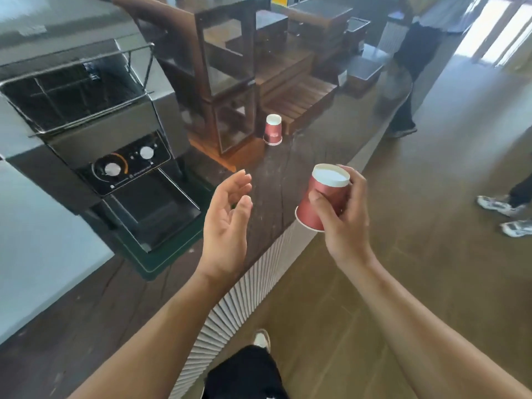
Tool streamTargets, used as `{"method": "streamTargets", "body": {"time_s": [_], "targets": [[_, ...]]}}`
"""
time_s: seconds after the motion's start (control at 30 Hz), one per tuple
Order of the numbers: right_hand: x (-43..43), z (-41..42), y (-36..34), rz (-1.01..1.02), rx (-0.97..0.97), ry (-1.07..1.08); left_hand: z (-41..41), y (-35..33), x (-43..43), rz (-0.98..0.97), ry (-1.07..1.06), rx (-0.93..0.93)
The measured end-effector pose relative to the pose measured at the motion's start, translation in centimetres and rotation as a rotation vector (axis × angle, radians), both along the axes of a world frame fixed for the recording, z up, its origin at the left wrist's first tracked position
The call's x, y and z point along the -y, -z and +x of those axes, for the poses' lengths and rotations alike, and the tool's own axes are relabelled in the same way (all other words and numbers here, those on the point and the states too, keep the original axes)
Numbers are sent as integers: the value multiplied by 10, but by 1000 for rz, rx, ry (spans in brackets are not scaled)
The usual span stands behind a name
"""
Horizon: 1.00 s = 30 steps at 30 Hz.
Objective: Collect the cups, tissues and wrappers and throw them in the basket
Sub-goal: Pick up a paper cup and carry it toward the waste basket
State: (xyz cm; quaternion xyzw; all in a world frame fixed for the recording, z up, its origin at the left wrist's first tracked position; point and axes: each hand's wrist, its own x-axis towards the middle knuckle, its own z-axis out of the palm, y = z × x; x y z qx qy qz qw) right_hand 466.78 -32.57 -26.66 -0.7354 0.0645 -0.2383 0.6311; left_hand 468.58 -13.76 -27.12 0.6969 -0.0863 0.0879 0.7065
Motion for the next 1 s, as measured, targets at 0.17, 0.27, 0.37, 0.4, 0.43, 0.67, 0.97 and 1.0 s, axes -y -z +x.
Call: {"method": "streamTargets", "body": {"time_s": [0.17, 0.27, 0.37, 0.4, 0.43, 0.67, 0.97, 1.0], "targets": [[29, 96, 6, -24, 28, -65, 78, 10, 31, -19, -66, 10], [46, 155, 7, -39, 36, -91, 128, 16, 49, -20, -88, 2], [63, 210, 2, -57, 49, -98, 173, 16, 66, -12, -113, 0], [69, 227, 1, -59, 45, -103, 187, 16, 71, -5, -122, -5], [74, 244, 1, -57, 37, -111, 198, 15, 76, 5, -130, -15], [92, 346, 19, -69, -62, -185, 247, 19, 105, 58, -211, -81], [100, 463, 57, -173, -232, -401, 280, 22, 144, 82, -439, -150], [99, 471, 61, -191, -248, -422, 283, 22, 148, 81, -457, -159]]}}
